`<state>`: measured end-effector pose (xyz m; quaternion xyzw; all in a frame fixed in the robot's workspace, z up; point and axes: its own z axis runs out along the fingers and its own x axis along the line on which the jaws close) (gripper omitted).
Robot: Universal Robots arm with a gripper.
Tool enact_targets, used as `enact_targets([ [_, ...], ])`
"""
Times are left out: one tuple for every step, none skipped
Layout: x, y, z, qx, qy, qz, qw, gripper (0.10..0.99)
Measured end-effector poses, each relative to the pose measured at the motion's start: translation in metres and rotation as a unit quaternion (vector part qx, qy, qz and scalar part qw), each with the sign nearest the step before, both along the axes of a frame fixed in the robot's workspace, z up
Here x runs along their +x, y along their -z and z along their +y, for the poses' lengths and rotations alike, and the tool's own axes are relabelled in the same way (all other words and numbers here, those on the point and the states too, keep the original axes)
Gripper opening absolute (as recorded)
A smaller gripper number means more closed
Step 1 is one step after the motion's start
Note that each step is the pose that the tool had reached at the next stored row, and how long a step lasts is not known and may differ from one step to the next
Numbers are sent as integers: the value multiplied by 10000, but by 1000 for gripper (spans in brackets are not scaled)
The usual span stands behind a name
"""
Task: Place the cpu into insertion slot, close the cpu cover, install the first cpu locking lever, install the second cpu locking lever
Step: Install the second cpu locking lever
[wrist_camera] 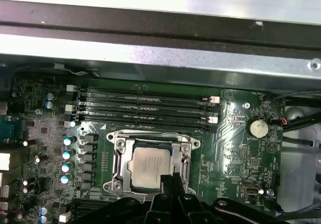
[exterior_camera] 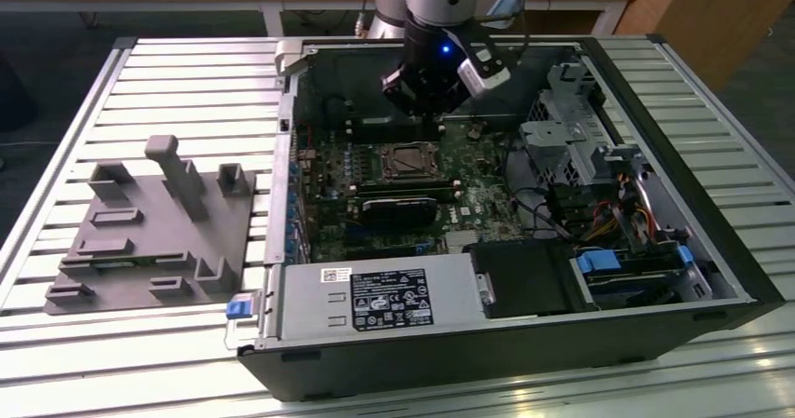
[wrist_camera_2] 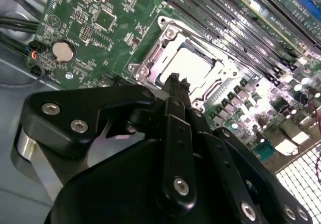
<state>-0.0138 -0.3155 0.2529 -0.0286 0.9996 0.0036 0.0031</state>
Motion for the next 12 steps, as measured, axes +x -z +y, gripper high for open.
enact_targets([
  [1, -1, -6, 2, -1, 0, 10000, 106],
  [-1, -1, -13, 3, -1, 0, 10000, 106],
  [-4, -1, -18, 3, 0, 0, 10000, 106],
  [-4, -1, -25, 3, 0, 0, 10000, 106],
  [-4, -1, -30, 3, 0, 0, 10000, 106],
  [-4, -1, -35, 2, 0, 1, 10000, 106],
  [-4, -1, -41, 2, 0, 1, 10000, 106],
  [-4, -1, -49, 2, 0, 0, 10000, 106],
  [-4, -1, -57, 3, 0, 0, 10000, 106],
  [-4, -1, -65, 2, 0, 0, 10000, 106],
  [-4, -1, -75, 3, 0, 0, 10000, 106],
  [-4, -1, -88, 3, 0, 0, 10000, 106],
])
